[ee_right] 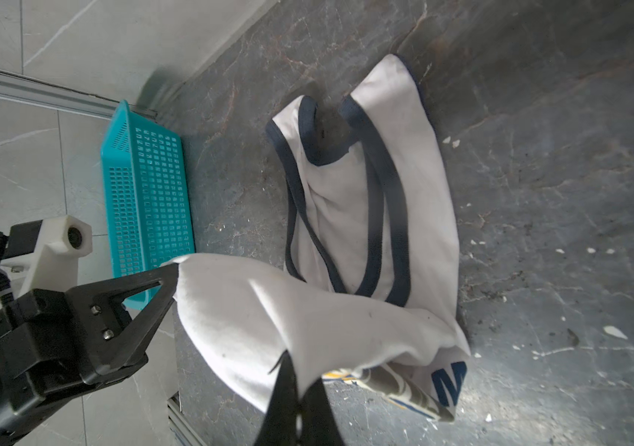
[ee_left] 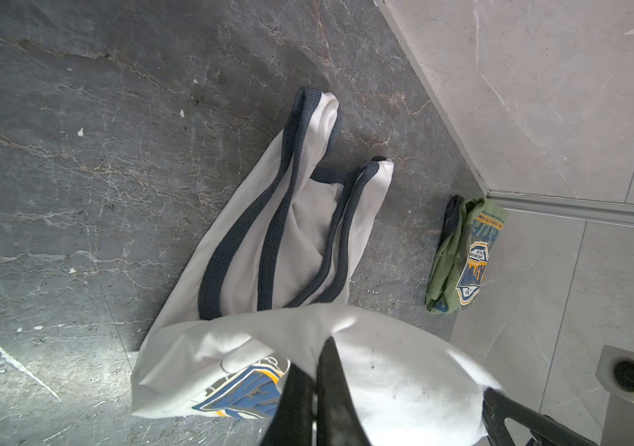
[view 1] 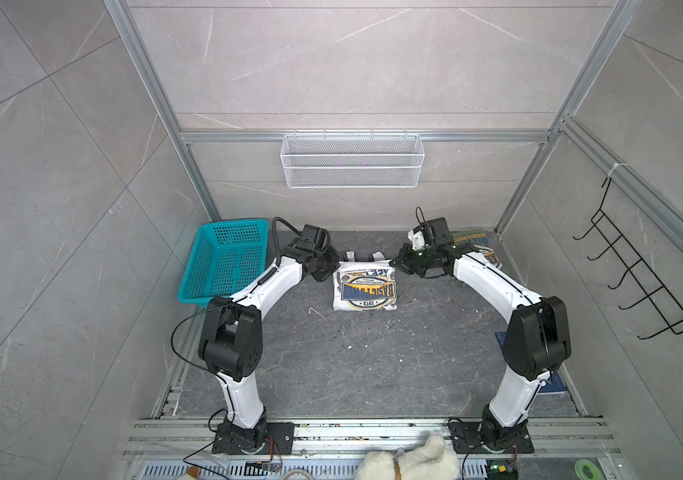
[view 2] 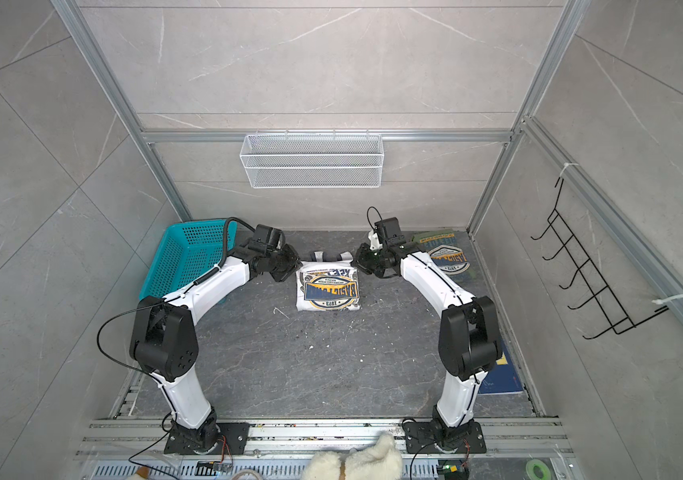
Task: Fold and stack tank tops
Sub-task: Fold the tank top at the top-center of the table.
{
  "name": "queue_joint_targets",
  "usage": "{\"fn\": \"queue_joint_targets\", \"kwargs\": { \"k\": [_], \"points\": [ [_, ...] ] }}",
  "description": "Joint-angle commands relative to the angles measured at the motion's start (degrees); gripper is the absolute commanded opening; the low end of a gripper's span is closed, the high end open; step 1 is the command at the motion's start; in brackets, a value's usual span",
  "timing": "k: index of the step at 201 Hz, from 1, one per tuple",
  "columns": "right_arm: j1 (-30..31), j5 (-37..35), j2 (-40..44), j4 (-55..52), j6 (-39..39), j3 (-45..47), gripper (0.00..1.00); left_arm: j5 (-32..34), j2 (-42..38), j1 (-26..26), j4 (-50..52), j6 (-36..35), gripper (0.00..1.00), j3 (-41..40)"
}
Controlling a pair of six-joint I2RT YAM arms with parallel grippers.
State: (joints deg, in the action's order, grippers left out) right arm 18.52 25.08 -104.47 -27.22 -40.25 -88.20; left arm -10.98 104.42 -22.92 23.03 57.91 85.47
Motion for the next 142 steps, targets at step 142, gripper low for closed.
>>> {"fn": "queue_joint_targets", "kwargs": {
  "k": [142],
  "points": [
    [-1.71,-1.50,-9.56,-0.12,4.65,-12.86,0.00,2.96,10.39,0.19,5.30,-6.59,0.04,16.92]
  ]
}}
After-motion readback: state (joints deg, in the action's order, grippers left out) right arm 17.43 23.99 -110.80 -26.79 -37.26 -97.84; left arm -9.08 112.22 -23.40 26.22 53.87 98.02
